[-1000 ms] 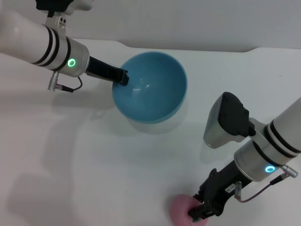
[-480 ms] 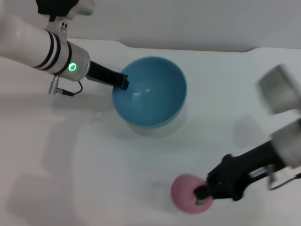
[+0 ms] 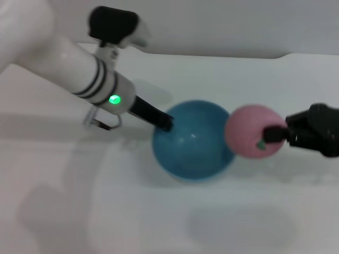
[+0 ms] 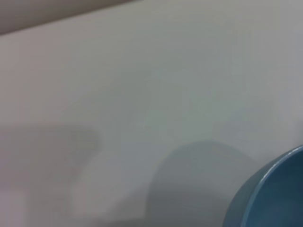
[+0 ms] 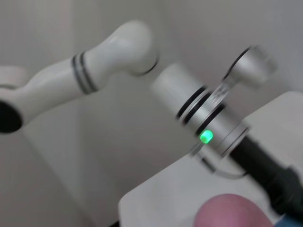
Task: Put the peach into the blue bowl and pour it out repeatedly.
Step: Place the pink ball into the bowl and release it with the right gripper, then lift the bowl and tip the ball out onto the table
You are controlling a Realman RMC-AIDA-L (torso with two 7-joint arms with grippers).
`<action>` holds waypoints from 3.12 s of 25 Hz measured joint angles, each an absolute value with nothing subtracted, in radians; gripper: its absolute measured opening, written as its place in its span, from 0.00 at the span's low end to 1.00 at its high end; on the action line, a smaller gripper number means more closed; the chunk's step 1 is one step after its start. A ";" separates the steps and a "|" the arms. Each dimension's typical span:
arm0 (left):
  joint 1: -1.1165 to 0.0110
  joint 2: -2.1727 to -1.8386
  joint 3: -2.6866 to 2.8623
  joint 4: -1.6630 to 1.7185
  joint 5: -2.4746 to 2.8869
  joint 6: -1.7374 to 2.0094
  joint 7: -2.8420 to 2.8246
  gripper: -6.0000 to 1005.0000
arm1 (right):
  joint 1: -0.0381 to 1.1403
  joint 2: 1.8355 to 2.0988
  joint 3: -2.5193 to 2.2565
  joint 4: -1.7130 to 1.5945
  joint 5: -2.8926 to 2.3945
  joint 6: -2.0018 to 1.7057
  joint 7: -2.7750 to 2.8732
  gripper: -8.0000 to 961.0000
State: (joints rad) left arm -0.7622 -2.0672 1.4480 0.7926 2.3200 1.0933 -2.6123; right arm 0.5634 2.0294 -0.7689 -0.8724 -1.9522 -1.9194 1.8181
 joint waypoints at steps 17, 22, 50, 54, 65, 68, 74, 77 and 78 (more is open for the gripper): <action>-0.823 -2.070 1.628 0.805 2.213 1.096 -2.662 0.00 | 0.551 2.064 -0.769 -0.867 -2.138 -1.726 1.829 0.11; -0.829 -2.069 1.628 0.805 2.213 1.095 -2.663 0.00 | 0.552 2.064 -0.779 -0.868 -2.161 -1.732 1.834 0.13; -0.717 -2.072 1.921 0.836 2.099 0.435 -2.647 0.00 | 0.448 2.062 -0.422 -0.865 -2.137 -1.606 1.910 0.58; -0.658 -2.073 2.033 0.831 2.097 0.150 -2.656 0.00 | 0.408 2.060 -0.385 -0.815 -2.141 -1.561 1.910 0.59; -0.616 -2.077 2.327 0.764 2.106 -0.280 -2.523 0.00 | 0.359 2.059 -0.336 -0.791 -2.156 -1.512 1.911 0.60; -0.596 -2.078 2.362 0.796 2.104 -0.328 -2.412 0.00 | 0.359 2.058 -0.330 -0.791 -2.157 -1.506 1.911 0.60; -0.581 -2.078 2.486 0.813 2.098 -0.473 -2.155 0.00 | 0.358 2.058 -0.329 -0.791 -2.159 -1.500 1.911 0.61; -0.570 -2.079 2.545 0.814 2.096 -0.580 -1.956 0.00 | 0.357 2.060 -0.328 -0.790 -2.159 -1.498 1.911 0.61; -0.570 -2.079 2.545 0.814 2.096 -0.580 -1.956 0.00 | 0.357 2.060 -0.328 -0.790 -2.159 -1.498 1.911 0.61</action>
State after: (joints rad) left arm -0.5699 -2.0785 2.5448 0.8144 2.0957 -0.5797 -1.9558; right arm 0.3575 2.0596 -0.3283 -0.7899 -2.1593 -1.4980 1.9114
